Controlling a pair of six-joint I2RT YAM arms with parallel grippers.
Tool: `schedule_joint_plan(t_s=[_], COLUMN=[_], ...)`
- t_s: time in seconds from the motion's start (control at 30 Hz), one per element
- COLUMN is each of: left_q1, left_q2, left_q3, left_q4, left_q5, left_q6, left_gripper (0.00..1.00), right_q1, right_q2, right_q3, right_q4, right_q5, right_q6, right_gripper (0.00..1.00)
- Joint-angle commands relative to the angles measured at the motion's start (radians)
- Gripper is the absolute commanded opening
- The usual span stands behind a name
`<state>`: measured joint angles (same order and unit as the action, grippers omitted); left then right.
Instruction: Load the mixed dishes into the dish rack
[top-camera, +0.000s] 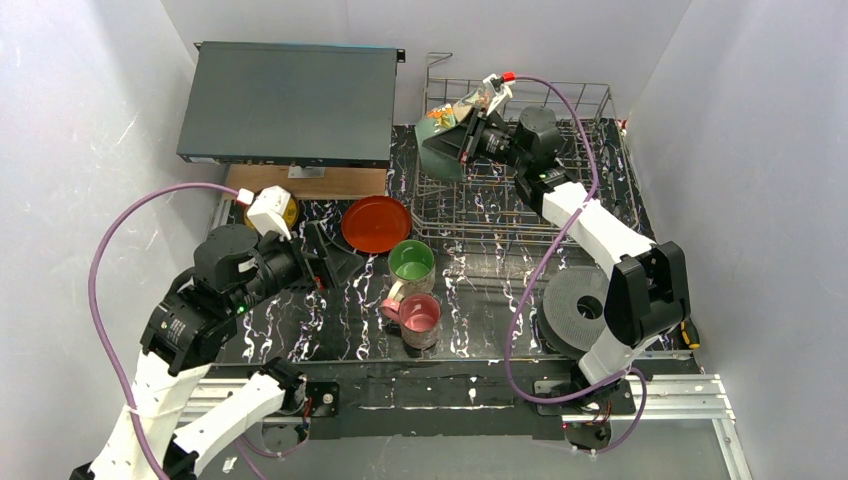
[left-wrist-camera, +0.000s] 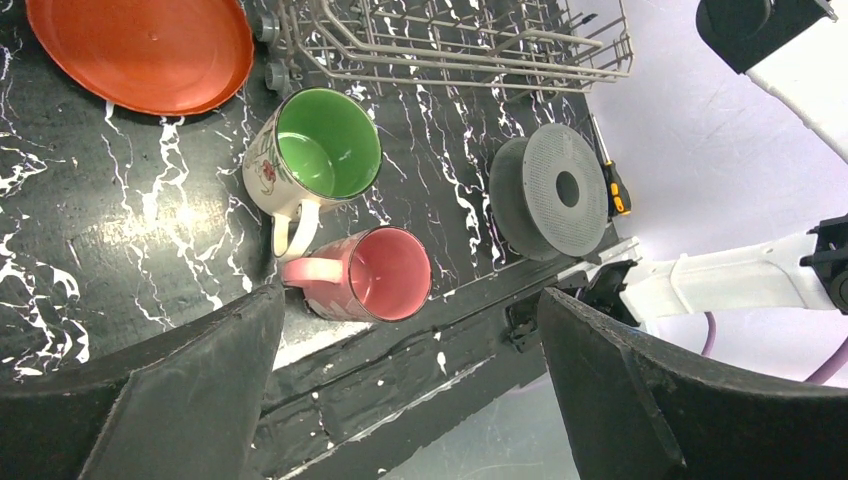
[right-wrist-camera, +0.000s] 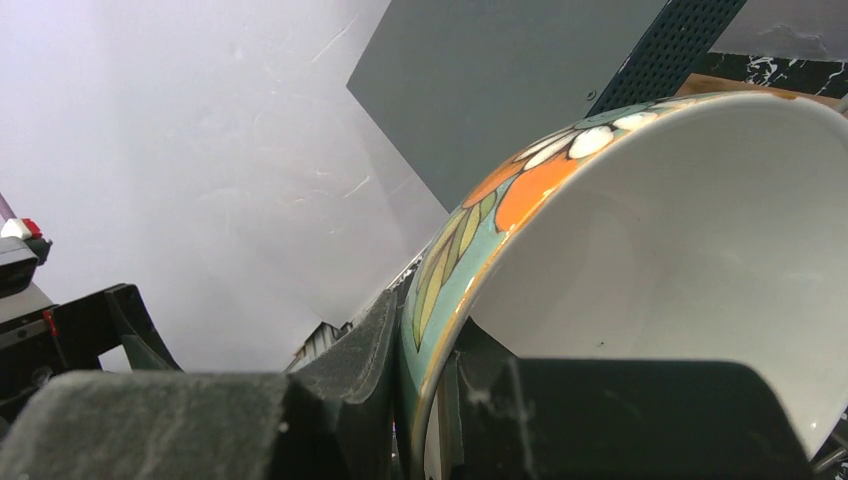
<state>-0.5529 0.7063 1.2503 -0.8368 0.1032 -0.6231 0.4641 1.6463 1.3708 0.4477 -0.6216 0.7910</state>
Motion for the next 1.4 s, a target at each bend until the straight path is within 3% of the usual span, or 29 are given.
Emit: schedule_joint_plan(t_s=[0.0,0.37,0.67,1.37], left_q1=[0.001,0.001,0.001,0.001], left_q2=[0.009,0.037,0.041,0.101], left_q3=[-0.005,-0.018,-0.017,-0.011], left_q4=[0.012,0.037,0.033,0.065], left_q5=[0.026,0.051,0.057,0.099], left_q6=[0.021,0.025,0.002,-0.042], left_gripper=[0.98,0.98,0.98,0.98], right_q1=[-0.011,-0.055,-0.091,-0.167], right_q2=[-0.031,-0.095,-0.097,0.122], right_q3=[0.092,0.117,0.066,0.129], right_q4=[0.233,0.179,0.255,0.368], right_q5=[-0.016,0.015,0.028,0.016], right_q6=[0.028,0.001,0.053,0.119], right_gripper=[0.01,0.01,0.01,0.01])
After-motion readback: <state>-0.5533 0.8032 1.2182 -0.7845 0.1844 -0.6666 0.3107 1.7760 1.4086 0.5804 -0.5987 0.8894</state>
